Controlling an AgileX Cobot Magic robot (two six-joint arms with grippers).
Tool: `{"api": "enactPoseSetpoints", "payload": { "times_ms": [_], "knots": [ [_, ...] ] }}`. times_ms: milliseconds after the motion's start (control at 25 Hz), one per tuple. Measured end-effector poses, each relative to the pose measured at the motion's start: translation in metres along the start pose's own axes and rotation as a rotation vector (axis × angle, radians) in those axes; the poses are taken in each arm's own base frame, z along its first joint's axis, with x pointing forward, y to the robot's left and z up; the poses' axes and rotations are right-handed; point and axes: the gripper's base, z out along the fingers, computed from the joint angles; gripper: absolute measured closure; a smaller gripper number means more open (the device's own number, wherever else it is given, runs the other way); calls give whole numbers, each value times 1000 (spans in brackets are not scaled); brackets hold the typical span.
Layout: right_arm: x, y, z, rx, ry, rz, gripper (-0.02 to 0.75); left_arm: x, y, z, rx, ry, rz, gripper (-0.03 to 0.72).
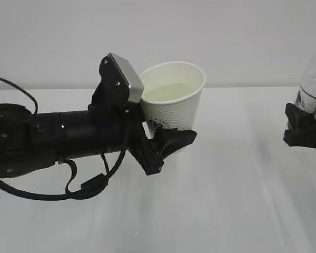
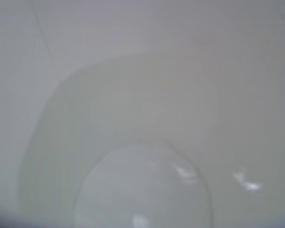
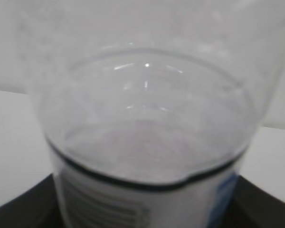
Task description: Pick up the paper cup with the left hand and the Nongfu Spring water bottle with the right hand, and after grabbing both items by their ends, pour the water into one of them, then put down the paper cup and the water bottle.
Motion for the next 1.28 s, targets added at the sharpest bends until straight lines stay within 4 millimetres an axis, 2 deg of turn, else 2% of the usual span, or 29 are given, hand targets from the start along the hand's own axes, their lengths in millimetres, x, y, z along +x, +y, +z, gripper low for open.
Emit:
{"api": "enactPoseSetpoints", "payload": {
  "times_ms": [360, 720, 1280],
  "knots": [
    [0, 1, 0, -7, -2, -4, 259, 9, 30, -7, -152, 4, -48, 167],
    [0, 1, 0, -7, -3, -4, 259, 15, 67, -26, -297, -2, -102, 167],
    [0, 1, 0, -7, -5, -6, 259, 23, 108, -54, -498, -19, -172, 167]
  ]
}}
